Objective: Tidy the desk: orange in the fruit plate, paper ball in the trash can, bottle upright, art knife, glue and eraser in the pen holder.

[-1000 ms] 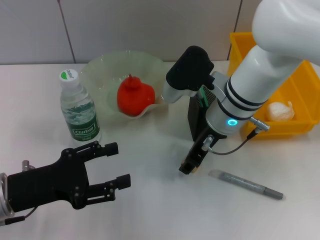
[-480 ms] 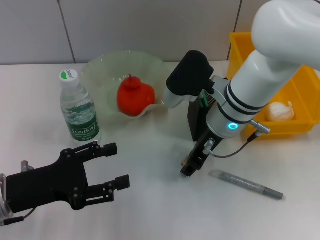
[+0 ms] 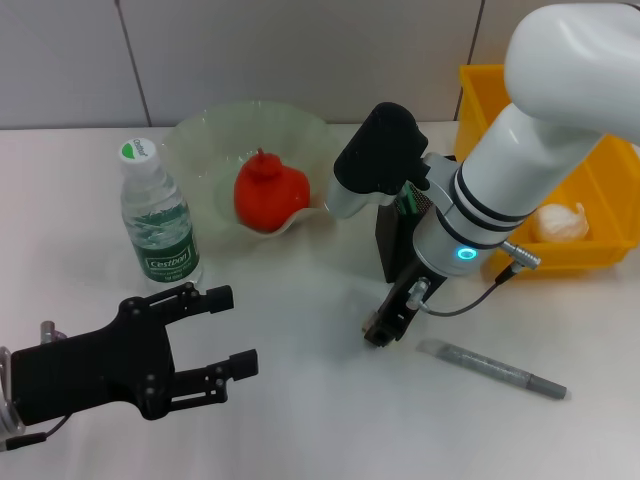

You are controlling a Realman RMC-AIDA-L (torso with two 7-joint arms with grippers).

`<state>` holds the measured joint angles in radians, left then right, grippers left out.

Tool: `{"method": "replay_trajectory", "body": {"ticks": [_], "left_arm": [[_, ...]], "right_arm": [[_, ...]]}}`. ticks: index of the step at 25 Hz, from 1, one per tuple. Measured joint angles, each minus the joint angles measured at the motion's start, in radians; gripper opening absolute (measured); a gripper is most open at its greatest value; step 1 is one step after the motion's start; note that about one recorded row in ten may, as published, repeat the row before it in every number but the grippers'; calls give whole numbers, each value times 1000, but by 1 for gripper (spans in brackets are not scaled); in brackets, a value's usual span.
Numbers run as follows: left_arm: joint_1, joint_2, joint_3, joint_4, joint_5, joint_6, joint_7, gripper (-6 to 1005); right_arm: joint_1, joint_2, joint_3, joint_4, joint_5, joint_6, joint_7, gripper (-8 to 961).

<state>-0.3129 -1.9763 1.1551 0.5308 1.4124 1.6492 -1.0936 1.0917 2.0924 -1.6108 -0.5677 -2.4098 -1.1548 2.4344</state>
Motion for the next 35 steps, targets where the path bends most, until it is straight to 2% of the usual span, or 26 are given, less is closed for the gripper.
{"method": "replay_trajectory", "body": {"ticks": [8,10,12,16,19,26,30,35], "left_arm": [[0,1,0,0,-2,0,0,813],[0,1,0,0,-2,0,0,813],[1,0,0,0,-2,0,0,813],[1,0,0,0,-1,0,0,813],[2,-2,0,0,0,0,-2,813],[5,-4,0,-4,2,0,0,813],[6,-4,1,-4,2,2,-5,813],[6,-3,3,-6,2,5,-9,813]], "right_arm": [[0,0,1,-2,0,0,0,315],[-6,-1,6,-16,0,-4,0,266],[-32,-3,12,-69,1,-18,0,242],[-128,-10,29,-286,3,-87,3,244],[-184,-13,127,-447,3,-180,2,243],[-278,-19,287,-696,-18,-279,1,261],[-287,-23,360,-735,-72,-307,17,276],[-280,-24,398,-712,-126,-301,21,296]]}}
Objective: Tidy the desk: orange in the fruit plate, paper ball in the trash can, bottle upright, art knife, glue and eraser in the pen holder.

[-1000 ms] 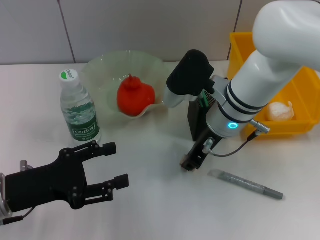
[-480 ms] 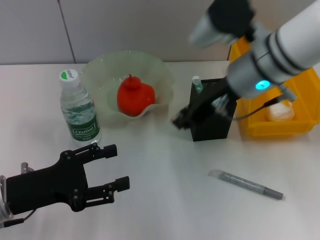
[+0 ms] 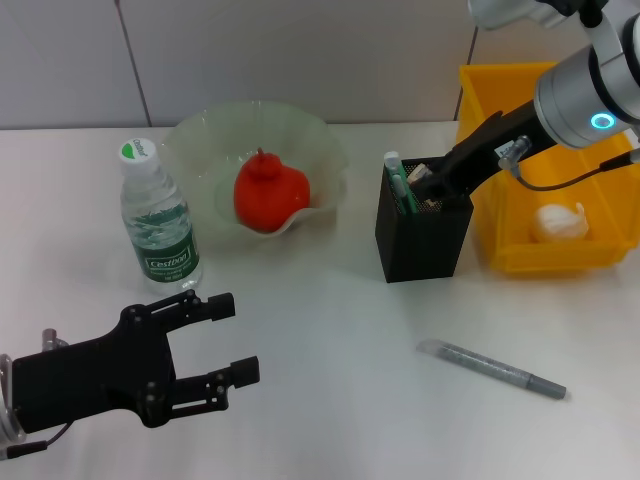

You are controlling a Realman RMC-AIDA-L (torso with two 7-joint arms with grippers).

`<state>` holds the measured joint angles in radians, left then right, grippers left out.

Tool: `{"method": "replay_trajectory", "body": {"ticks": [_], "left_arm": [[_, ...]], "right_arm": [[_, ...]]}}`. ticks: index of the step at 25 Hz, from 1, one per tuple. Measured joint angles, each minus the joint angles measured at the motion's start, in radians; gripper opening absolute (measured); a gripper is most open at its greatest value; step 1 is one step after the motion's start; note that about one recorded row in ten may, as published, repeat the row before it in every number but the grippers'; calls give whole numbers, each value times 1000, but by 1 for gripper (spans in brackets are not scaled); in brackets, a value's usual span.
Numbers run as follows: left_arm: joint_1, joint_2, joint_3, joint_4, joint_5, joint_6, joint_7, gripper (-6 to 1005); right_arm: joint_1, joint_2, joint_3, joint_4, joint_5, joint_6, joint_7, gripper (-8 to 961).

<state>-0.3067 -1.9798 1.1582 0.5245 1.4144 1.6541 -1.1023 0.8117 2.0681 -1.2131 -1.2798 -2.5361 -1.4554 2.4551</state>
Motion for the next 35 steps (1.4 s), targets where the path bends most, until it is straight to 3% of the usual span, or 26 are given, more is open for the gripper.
{"method": "replay_trajectory", "body": {"ticks": [17,27,32,35], "left_arm": [[0,4,3,6,0,13,-13,812],[1,8,0,2,0,21,-13,812],[1,9,-3,1,8,21,-13,812],[2,9,-3,1,9,21,-13,812]], "right_arm": [[19,0,-2,103,-28,116,-18,361],[11,3,3,82,-24,130,-28,399],[-47,7,17,-15,122,88,-105,654],[-84,7,45,-79,222,-6,-156,673]]}}
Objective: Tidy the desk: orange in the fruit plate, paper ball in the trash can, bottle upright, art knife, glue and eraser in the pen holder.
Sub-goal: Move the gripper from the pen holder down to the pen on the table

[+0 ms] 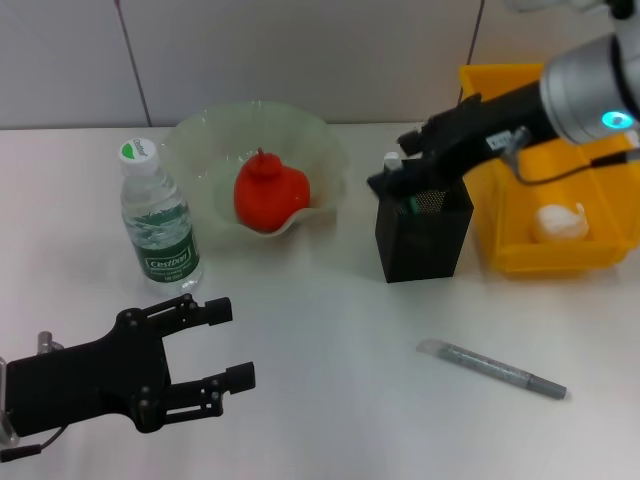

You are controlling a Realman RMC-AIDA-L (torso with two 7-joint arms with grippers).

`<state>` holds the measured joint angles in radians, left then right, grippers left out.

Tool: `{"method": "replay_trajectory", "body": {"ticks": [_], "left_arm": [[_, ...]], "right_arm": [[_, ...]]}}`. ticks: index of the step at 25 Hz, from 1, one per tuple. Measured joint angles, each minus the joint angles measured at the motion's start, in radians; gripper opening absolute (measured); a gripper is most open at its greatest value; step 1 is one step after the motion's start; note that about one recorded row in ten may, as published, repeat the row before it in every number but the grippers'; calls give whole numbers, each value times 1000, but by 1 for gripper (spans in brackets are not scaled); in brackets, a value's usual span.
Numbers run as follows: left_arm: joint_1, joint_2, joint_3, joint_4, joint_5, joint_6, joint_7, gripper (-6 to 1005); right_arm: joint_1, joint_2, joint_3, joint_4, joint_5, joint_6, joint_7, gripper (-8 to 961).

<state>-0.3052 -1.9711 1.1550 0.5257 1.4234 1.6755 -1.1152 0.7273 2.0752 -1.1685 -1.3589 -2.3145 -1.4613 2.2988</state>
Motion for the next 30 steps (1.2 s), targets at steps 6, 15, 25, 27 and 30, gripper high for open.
{"method": "replay_trajectory", "body": {"ticks": [6,15,25,27,30], "left_arm": [[0,0,0,0,1,0,0,812],[0,-4,0,5,2,1,0,812],[3,-4,8,1,12,2,5,812],[3,-4,8,1,12,2,5,812],[2,-7,8,3,53,4,1,812]], "right_arm": [[-35,0,58,-85,49,-261,-36,692],[7,-7,79,14,-151,-441,-22,693],[62,-2,-13,220,-233,-294,-56,693],[68,-1,-41,243,-243,-263,-56,693],[78,-1,-75,280,-266,-214,-56,692]]}}
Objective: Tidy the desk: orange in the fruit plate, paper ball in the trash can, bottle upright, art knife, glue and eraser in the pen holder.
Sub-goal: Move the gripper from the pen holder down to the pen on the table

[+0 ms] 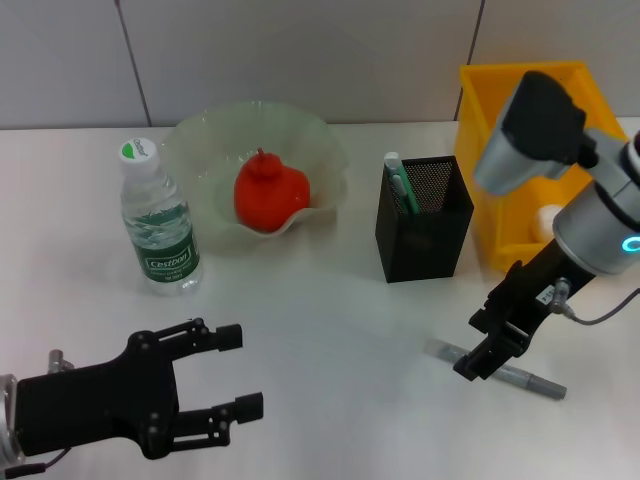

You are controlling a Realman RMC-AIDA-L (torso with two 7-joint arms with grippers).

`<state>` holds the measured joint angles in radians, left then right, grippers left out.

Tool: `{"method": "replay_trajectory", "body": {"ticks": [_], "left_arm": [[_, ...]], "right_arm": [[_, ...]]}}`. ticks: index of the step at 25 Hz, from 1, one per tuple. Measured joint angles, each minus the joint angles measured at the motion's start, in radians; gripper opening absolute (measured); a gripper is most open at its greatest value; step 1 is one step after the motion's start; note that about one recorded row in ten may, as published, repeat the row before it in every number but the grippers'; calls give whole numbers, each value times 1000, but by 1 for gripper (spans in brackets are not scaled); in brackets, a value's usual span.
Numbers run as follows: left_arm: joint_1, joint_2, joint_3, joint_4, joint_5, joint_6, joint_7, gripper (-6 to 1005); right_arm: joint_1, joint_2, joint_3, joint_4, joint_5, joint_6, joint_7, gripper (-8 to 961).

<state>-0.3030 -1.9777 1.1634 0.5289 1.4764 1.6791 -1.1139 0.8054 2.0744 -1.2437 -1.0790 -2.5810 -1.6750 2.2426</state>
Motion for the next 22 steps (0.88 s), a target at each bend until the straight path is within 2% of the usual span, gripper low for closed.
{"method": "replay_trajectory", "body": {"ticks": [4,11,22], "left_arm": [[0,1,5,-1,5,7,3,812],[-7,5,-6,2,114,14,8,812],[2,6,-11,3,119,14,22,812]], "right_arm": [[17,1,-17,53,-14,43,0,692],[45,2,-43,107,-17,73,-2,692],[51,6,-116,149,-19,143,9,692]]}}
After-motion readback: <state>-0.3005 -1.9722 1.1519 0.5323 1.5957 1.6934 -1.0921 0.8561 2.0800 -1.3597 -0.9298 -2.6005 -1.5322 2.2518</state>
